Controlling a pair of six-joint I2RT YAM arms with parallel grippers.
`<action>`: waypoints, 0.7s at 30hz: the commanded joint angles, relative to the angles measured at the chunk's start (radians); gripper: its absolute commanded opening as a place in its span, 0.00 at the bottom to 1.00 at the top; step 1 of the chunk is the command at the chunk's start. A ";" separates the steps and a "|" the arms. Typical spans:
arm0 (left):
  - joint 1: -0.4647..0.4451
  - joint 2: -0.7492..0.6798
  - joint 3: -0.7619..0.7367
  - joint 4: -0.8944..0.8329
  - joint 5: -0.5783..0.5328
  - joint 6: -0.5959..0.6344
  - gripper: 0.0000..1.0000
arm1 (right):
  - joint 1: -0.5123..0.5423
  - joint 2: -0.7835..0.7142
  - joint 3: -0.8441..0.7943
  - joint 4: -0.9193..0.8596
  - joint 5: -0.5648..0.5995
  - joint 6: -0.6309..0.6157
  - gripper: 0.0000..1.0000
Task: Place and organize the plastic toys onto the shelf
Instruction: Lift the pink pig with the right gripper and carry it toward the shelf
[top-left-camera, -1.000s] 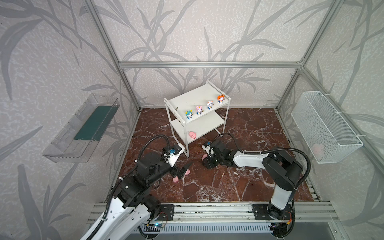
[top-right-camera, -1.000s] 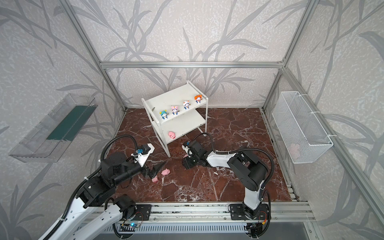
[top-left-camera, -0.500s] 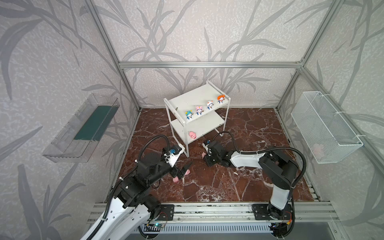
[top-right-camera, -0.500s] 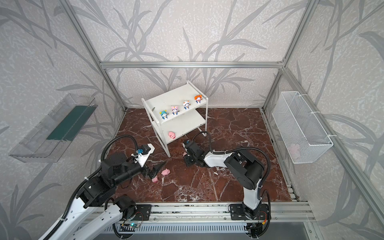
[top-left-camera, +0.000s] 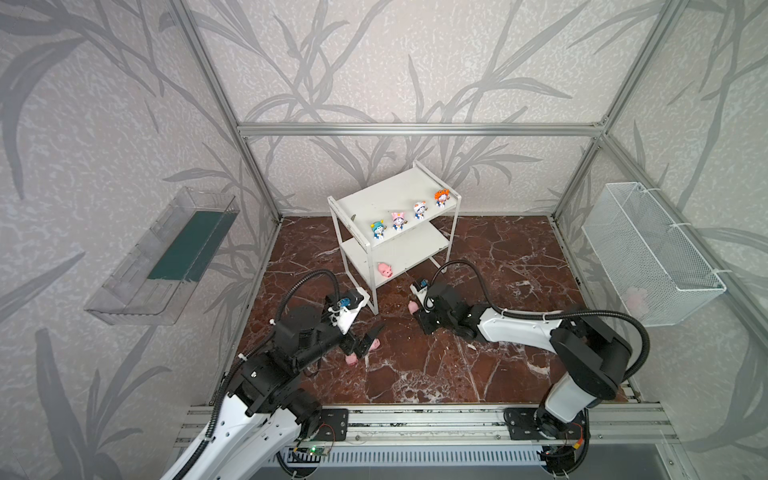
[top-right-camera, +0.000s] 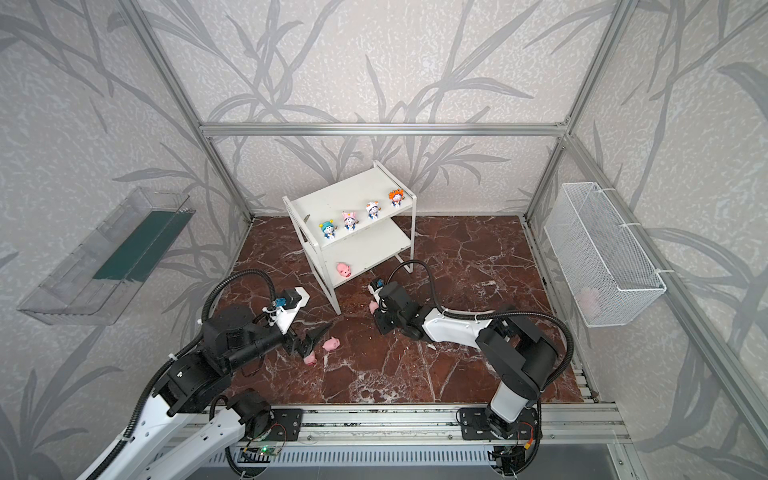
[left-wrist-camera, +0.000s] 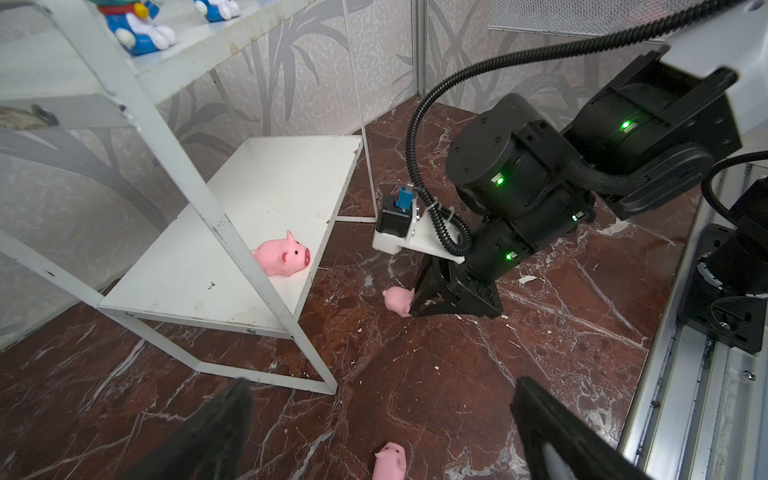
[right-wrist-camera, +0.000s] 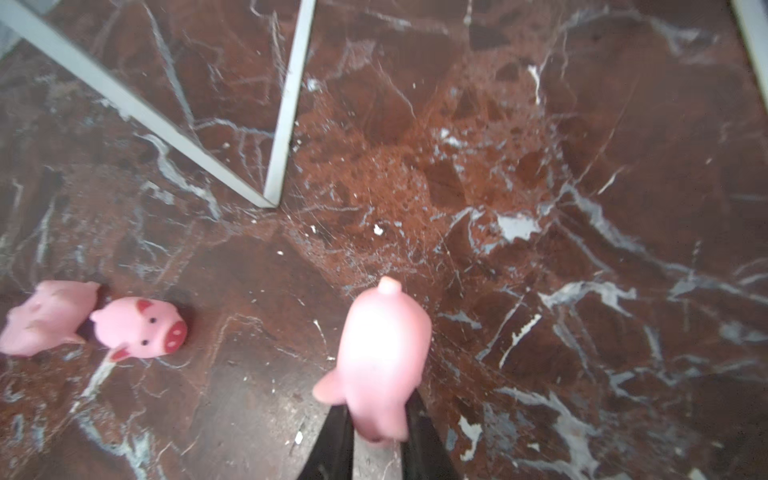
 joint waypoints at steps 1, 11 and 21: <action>0.003 -0.005 -0.009 0.015 0.013 0.002 0.99 | -0.002 -0.086 0.001 -0.045 -0.022 -0.040 0.20; 0.003 -0.004 -0.007 0.013 0.014 0.002 0.99 | -0.025 -0.177 0.074 -0.022 0.002 -0.096 0.20; 0.005 -0.009 -0.009 0.012 0.003 0.004 0.99 | -0.068 -0.108 0.175 0.045 -0.005 -0.102 0.21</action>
